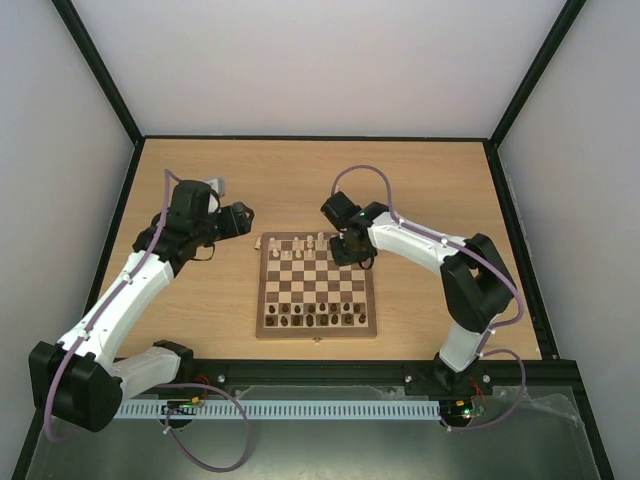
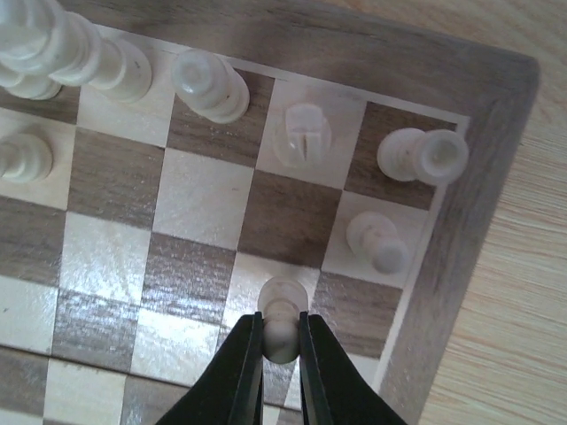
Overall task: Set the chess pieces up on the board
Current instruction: Place the chess piece on the chessboard.
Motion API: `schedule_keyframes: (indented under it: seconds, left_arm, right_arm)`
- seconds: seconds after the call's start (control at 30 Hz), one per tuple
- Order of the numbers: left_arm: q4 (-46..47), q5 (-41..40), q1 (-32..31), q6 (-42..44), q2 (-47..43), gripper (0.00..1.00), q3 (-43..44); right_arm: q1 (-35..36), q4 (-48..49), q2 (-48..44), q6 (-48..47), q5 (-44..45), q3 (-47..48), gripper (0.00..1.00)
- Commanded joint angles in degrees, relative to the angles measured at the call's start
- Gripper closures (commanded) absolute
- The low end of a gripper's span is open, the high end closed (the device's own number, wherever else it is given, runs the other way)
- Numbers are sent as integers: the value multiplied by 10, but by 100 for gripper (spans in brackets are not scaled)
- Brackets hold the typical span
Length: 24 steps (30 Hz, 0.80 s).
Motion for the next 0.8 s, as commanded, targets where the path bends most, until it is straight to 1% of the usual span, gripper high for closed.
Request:
schedule_keyframes:
  seconds: [0.0, 0.33, 0.57, 0.77]
  left_arm:
    - [-2, -3, 6, 0, -6, 25, -6]
    - [0, -4, 5, -1, -6, 25, -11]
    - [0, -3, 5, -1, -7, 25, -12]
    - [1, -3, 5, -3, -7, 25, -13]
  right_arm:
    - [2, -1, 25, -10, 13, 31, 91]
    - [-2, -6, 73, -20, 30, 63, 90]
    - [-6, -7, 77, -21, 31, 60, 89]
    - [-10, -10, 79, -21, 30, 59, 85]
